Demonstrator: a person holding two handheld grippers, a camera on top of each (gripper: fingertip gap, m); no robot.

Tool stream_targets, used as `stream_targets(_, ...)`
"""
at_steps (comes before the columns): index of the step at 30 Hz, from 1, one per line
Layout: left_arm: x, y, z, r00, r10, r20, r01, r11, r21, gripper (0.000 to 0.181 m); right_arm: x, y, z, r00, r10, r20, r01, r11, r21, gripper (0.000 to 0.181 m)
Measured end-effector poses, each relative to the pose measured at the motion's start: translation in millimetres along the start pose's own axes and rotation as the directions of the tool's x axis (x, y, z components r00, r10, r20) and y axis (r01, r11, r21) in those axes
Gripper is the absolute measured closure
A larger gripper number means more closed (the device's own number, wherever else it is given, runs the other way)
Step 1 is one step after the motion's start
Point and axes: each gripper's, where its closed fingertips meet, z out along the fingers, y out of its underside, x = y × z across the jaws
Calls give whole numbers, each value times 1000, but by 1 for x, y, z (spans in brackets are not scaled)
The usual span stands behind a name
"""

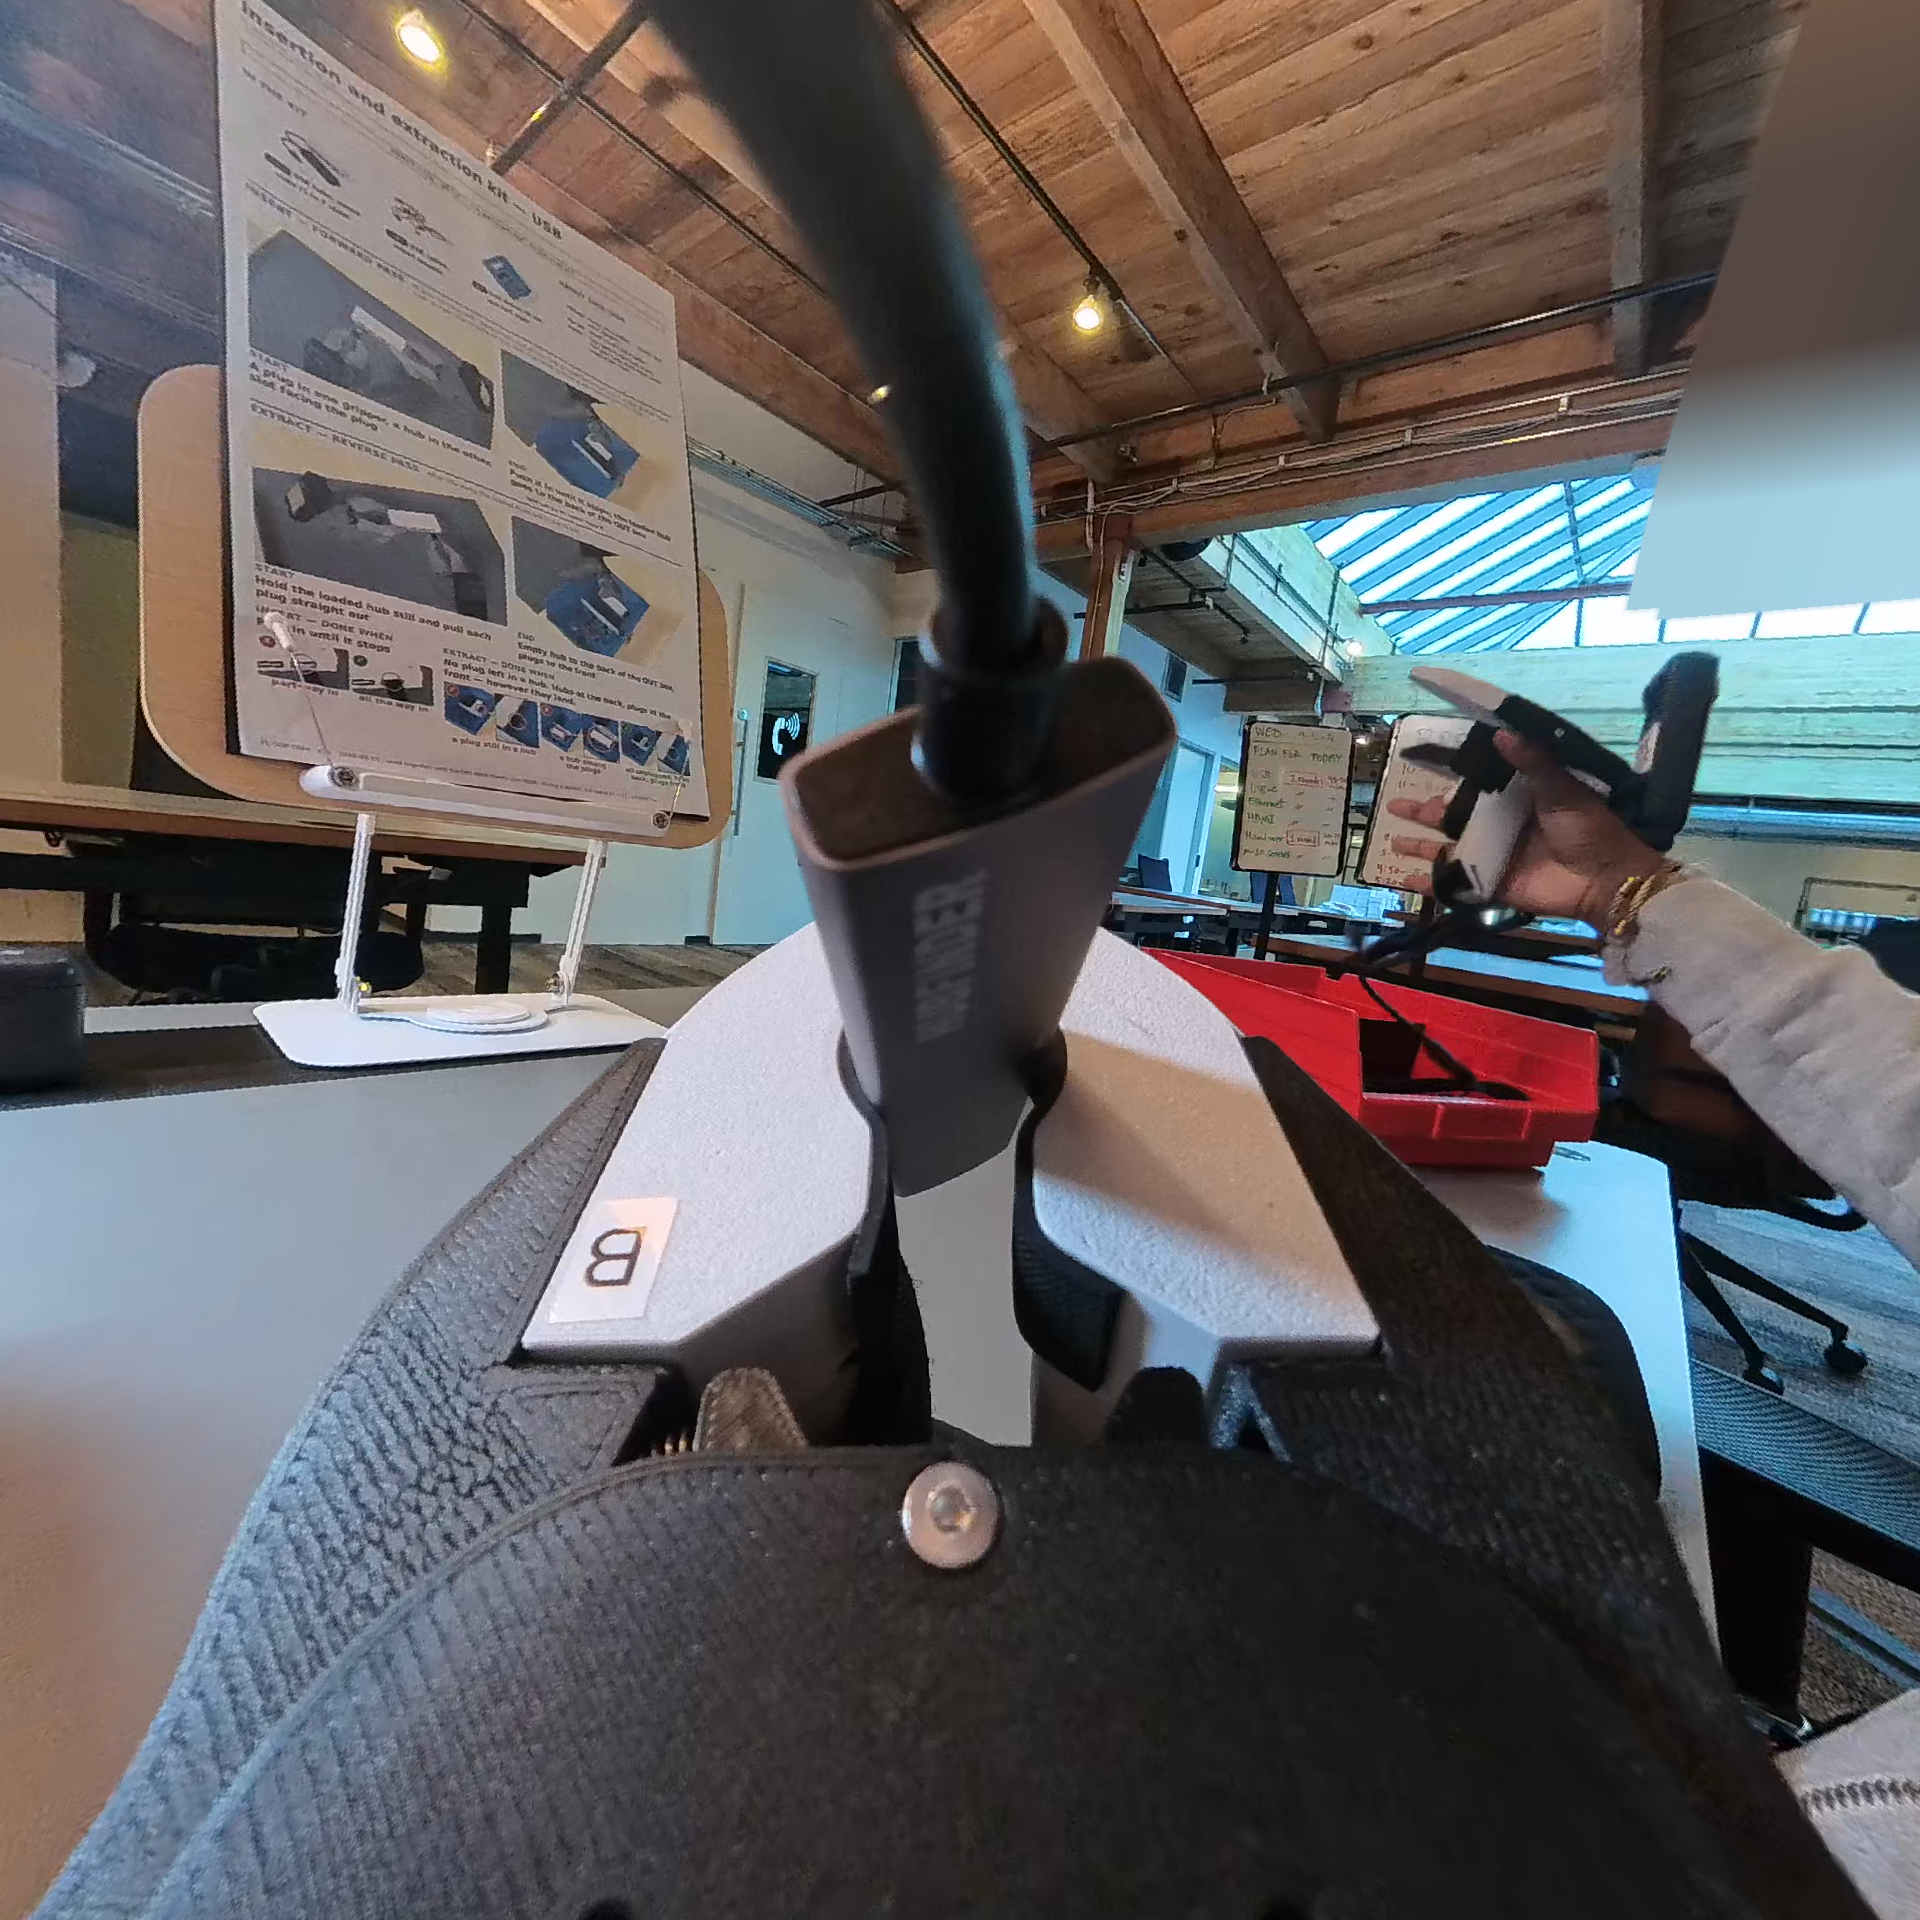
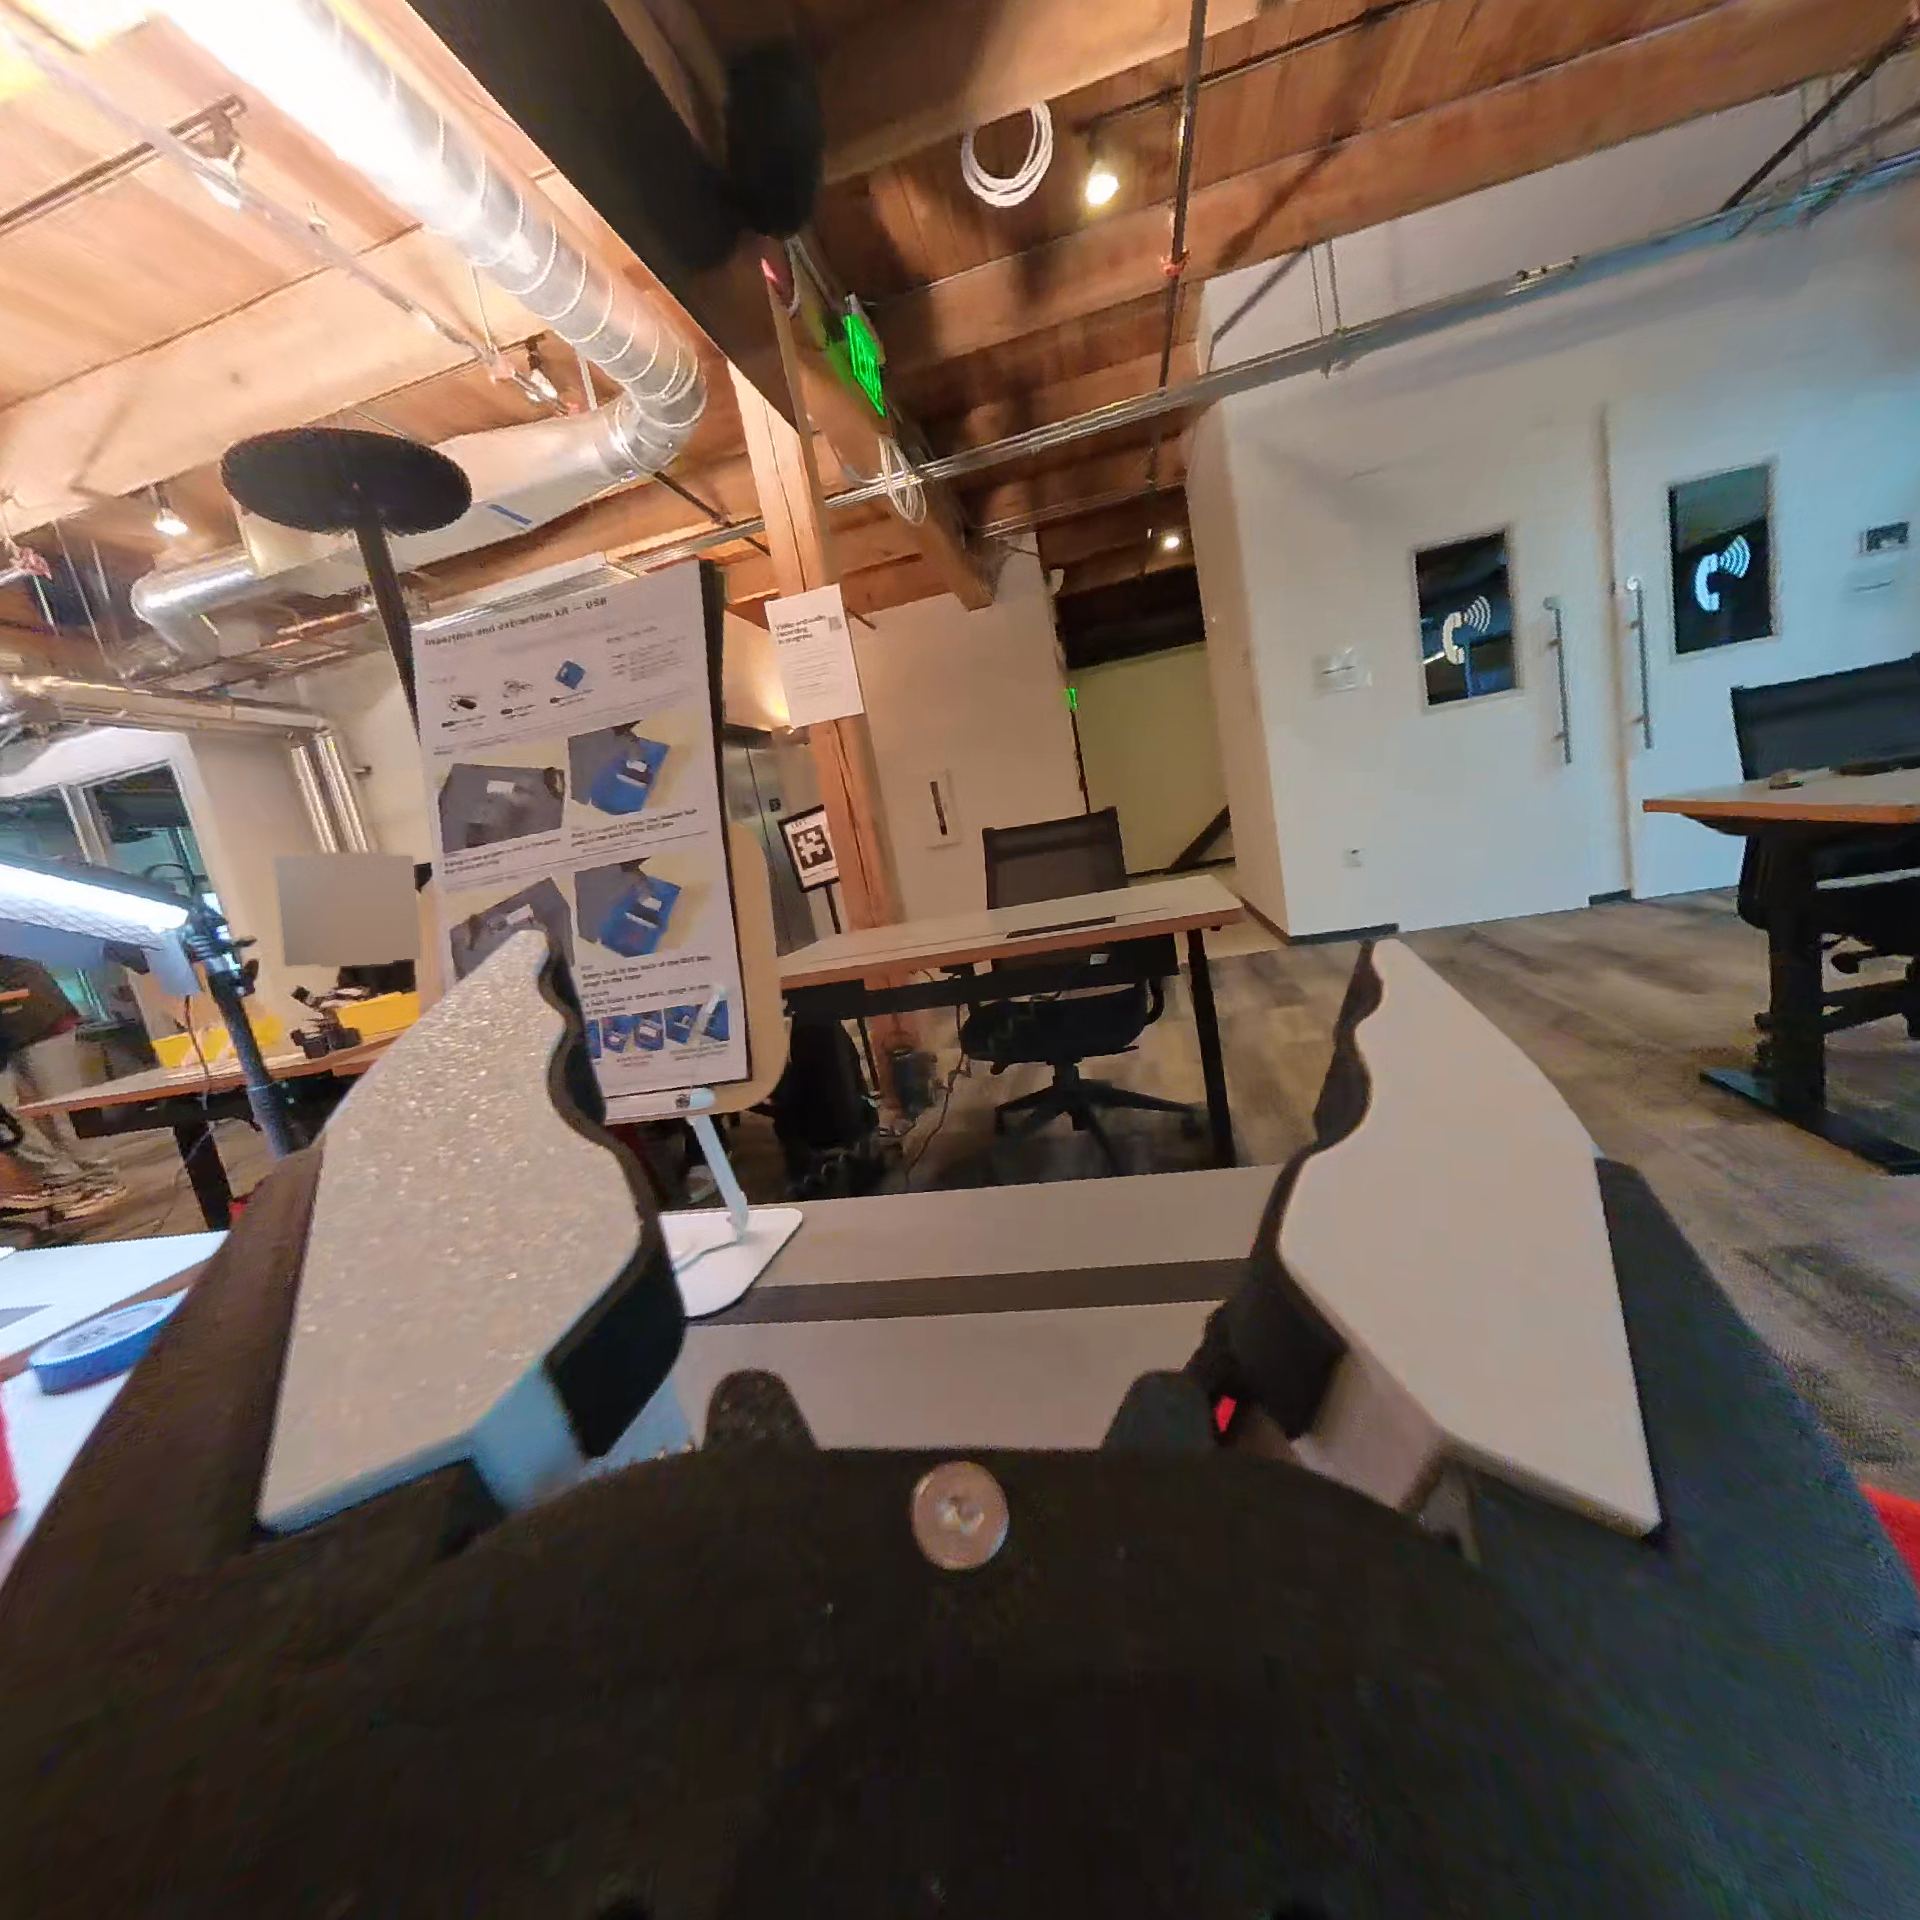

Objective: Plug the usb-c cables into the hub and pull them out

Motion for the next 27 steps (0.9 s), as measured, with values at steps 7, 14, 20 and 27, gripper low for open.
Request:
stream_targets(7, -2, -1, 0, 1000, -22, 0, 22, 1000, 7, 163, 46, 55, -10, 981, -124, -152, 73, 950, -303, 48)
stream_targets(14, 0, 0, 0, 1000, -10, -4, 10, 1000, 1, 162, 42, 34, -15, 888, 456, 64, -455, 890, -36, 52)
stream_targets(20, 3, 3, 3, 1000, -7, -18, 6, 1000, -16, 162, 95, -21, -50, 428, 826, 368, -896, 336, 289, 82)
stream_targets(27, 11, 11, 9, 998, 2, -61, -6, 997, -79, 162, 48, -6, -34, 918, 392, 54, -395, 897, 201, 71)
